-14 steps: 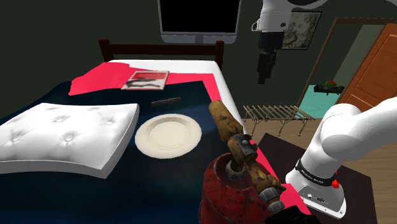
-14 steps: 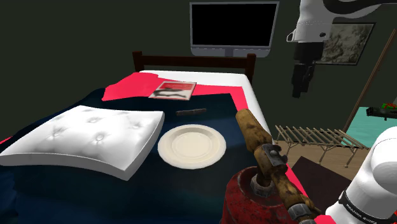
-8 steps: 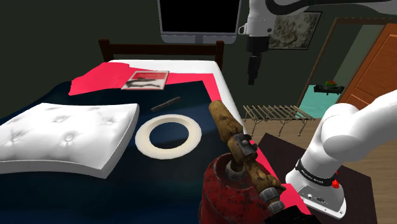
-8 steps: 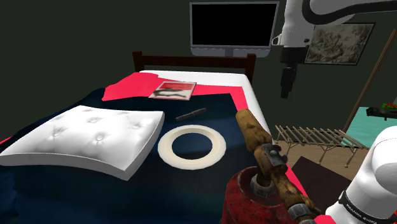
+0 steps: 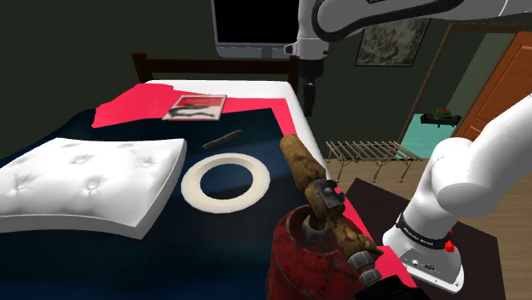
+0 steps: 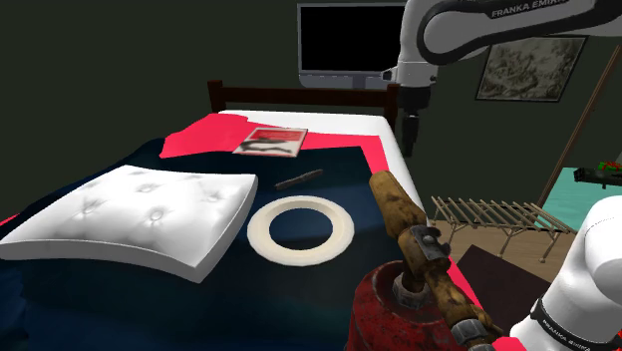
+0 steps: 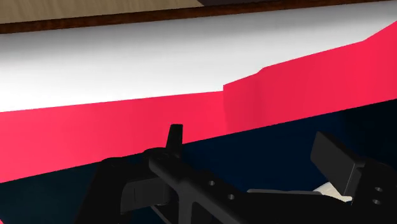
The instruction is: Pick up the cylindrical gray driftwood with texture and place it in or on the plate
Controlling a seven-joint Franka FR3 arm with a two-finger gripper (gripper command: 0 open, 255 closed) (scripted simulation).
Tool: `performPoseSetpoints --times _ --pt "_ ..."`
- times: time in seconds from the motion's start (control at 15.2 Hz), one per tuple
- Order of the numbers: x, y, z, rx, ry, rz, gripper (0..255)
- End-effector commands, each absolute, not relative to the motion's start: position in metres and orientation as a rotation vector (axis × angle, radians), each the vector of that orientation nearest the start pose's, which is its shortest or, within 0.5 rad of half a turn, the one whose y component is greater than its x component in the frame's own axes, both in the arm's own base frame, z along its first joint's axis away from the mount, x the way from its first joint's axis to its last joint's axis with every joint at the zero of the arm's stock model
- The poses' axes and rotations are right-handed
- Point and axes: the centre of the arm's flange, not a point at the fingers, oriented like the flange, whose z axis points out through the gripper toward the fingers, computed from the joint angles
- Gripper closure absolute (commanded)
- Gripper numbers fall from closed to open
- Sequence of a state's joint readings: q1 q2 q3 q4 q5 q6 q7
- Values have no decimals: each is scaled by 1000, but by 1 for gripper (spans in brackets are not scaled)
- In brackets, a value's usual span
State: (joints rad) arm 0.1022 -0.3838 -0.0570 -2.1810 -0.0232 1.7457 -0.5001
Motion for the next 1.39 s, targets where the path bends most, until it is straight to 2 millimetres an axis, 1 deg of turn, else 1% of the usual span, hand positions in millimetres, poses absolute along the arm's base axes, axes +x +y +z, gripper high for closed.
performPoseSetpoints --times 0.0,0.26,0.59,0.99,1.32 --pt "455 24 528 -2987 -992 58 0" --pt "497 43 513 -2926 -1243 19 0" --pt "545 77 496 -2819 -1552 -31 0" --pt "593 129 476 -2644 -1910 -93 0" --pt "623 179 460 -2462 -2192 -144 0"
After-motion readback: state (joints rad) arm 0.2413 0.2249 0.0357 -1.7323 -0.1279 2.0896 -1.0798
